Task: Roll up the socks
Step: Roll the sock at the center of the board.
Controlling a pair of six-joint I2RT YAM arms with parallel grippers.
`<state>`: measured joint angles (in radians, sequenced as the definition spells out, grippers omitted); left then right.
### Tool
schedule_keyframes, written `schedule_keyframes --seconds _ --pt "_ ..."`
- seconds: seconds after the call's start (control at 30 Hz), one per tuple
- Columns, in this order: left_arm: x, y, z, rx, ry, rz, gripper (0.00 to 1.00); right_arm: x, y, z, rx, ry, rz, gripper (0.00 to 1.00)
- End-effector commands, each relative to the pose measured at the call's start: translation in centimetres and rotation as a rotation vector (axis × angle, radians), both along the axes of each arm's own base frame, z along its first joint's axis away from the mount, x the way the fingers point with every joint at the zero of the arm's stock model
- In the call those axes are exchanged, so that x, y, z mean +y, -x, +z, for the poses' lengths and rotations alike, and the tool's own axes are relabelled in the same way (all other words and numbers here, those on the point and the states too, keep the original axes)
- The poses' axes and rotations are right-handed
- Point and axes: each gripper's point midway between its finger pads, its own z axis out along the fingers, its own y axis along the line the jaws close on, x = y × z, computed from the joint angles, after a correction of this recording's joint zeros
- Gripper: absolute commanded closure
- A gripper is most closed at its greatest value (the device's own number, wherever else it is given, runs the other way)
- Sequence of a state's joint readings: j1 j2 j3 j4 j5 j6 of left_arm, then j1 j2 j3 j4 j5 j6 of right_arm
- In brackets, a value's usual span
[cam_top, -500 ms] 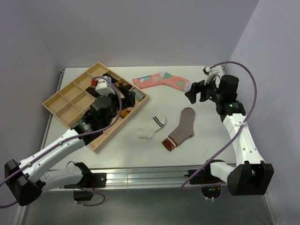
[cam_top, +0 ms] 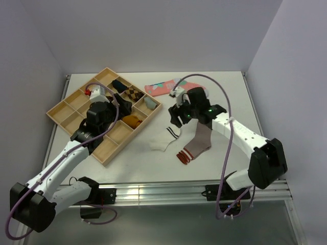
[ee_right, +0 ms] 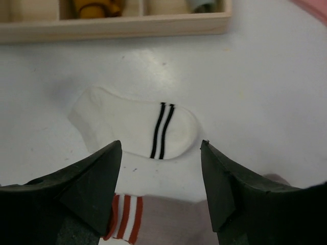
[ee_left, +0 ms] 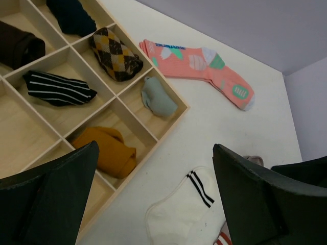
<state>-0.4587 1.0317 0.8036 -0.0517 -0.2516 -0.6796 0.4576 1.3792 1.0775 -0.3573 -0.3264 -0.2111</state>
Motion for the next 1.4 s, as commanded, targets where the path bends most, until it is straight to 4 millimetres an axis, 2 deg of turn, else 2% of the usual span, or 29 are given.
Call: schedule_keyframes --seconds 0.0,0.03,0.07,0.23,0.4,0.63,0.93,1.23,1.37 --pt "0.0 1.1 2.8 -0.074 0.078 -0.037 0.00 2.5 0.5 -1.1 -0.009 0.069 0.066 0.32" --pt "0.1 1.3 2.9 -0.076 0.083 -0.038 0.00 2.8 0.9 -2.2 -0.004 0.103 0.079 0.33" --pt "0.2 1.5 3.4 -0.090 0.091 -0.039 0.00 4.2 2.0 -2.8 -0.004 0.117 0.125 0.34" --pt "0.3 2.2 4.3 -0.113 0.108 -0.045 0.01 6.7 4.3 -7.0 0.005 0.213 0.215 0.37" --pt "0.6 2.8 5.2 -0.129 0.111 -0.050 0.01 9.3 5.6 -8.9 0.013 0.247 0.259 0.41" --pt "1.3 3.6 6.3 -0.149 0.108 -0.038 0.00 12.4 6.9 -10.5 0.035 0.254 0.251 0.46" --pt "1.2 3.9 6.8 -0.153 0.098 -0.051 0.00 14.6 7.6 -12.1 0.086 0.273 0.243 0.56" --pt "1.3 3.9 6.1 -0.141 0.088 -0.053 0.00 14.7 8.4 -13.8 0.125 0.309 0.235 0.61" --pt "1.2 3.9 5.8 -0.137 0.087 -0.056 0.01 14.6 8.5 -13.8 0.133 0.306 0.234 0.62"
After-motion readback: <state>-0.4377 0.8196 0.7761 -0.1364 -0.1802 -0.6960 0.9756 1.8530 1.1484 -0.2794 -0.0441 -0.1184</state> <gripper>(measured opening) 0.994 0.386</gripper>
